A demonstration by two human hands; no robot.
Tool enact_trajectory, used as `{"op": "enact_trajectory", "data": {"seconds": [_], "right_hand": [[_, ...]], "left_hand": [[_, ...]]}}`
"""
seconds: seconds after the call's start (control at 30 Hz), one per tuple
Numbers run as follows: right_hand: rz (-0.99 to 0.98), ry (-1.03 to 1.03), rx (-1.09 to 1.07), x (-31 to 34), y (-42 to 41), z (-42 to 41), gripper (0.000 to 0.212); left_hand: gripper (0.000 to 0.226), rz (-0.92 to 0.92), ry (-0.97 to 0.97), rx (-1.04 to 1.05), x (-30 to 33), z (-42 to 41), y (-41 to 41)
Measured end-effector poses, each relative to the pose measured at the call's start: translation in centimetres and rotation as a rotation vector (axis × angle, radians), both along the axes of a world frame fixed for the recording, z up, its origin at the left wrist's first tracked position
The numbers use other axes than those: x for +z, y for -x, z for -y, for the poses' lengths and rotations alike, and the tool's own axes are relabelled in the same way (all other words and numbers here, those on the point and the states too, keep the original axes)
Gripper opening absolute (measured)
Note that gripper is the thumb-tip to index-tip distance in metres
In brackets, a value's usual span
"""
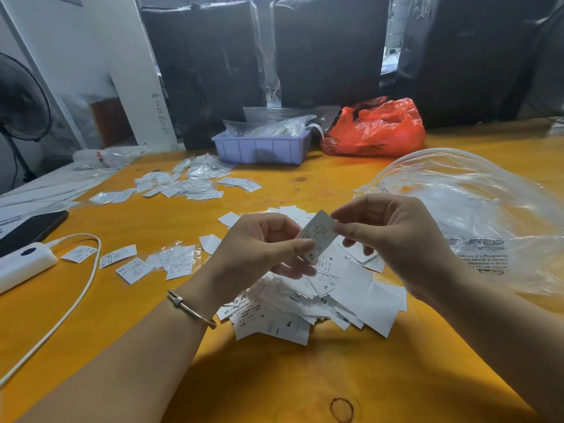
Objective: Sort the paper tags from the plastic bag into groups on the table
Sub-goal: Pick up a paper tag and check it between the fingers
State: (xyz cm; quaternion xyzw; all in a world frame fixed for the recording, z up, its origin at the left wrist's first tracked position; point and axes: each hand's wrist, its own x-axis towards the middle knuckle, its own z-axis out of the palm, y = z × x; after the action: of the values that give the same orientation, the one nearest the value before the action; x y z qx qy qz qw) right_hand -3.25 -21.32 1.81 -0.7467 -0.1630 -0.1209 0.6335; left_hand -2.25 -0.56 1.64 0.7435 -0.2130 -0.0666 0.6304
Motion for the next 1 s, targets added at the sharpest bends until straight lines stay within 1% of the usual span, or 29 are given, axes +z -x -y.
{"op": "enact_trajectory", "data": {"seconds": [0.13, 0.23, 0.33, 0.5, 0.57, 0.67, 0.77, 0.8, 0.9, 0.93, 1.0], "right_hand": [[0.046, 0.072, 0.014, -0.17, 0.29, -0.34, 0.011], [0.134, 0.102, -0.042, -0.02, 0.34, -0.37, 0.016], [0.181, 0.136, -0.059, 0.3, 0.42, -0.32, 0.016], [0.165, 0.196, -0.027, 0.2, 0.58, -0.44, 0.018], [0.158, 0.201, 0.002, 0.19, 0.6, -0.48, 0.017], [0.153, 0.187, 0.069, 0.22, 0.58, -0.43, 0.007], [0.098, 0.132, 0.124, 0.23, 0.55, -0.36, 0.006], [0.077, 0.11, 0.124, 0.31, 0.54, -0.37, 0.009], [0.025, 0.114, 0.096, 0.31, 0.41, -0.32, 0.035], [0.021, 0.147, 0.093, 0.28, 0.41, -0.34, 0.037], [0.034, 0.21, 0.098, 0.16, 0.42, -0.45, 0.03]], "left_hand": [[0.036, 0.0, 0.012, -0.008, 0.14, 0.08, 0.17], [0.038, -0.003, 0.022, 0.013, 0.14, 0.21, 0.18], [0.038, -0.004, 0.024, 0.023, 0.04, 0.25, 0.11], [0.034, 0.004, 0.026, 0.019, 0.03, 0.36, 0.27], [0.032, 0.004, 0.043, 0.015, 0.06, 0.41, 0.35], [0.029, 0.011, 0.047, 0.003, 0.03, 0.42, 0.39], [0.025, 0.021, 0.064, 0.012, -0.09, 0.38, 0.33], [0.025, 0.033, 0.07, 0.022, -0.11, 0.37, 0.29], [0.025, 0.083, 0.098, 0.076, -0.12, 0.23, 0.14], [0.023, 0.096, 0.104, 0.09, -0.11, 0.18, 0.09], [0.021, 0.1, 0.114, 0.101, -0.15, 0.02, -0.05]]}}
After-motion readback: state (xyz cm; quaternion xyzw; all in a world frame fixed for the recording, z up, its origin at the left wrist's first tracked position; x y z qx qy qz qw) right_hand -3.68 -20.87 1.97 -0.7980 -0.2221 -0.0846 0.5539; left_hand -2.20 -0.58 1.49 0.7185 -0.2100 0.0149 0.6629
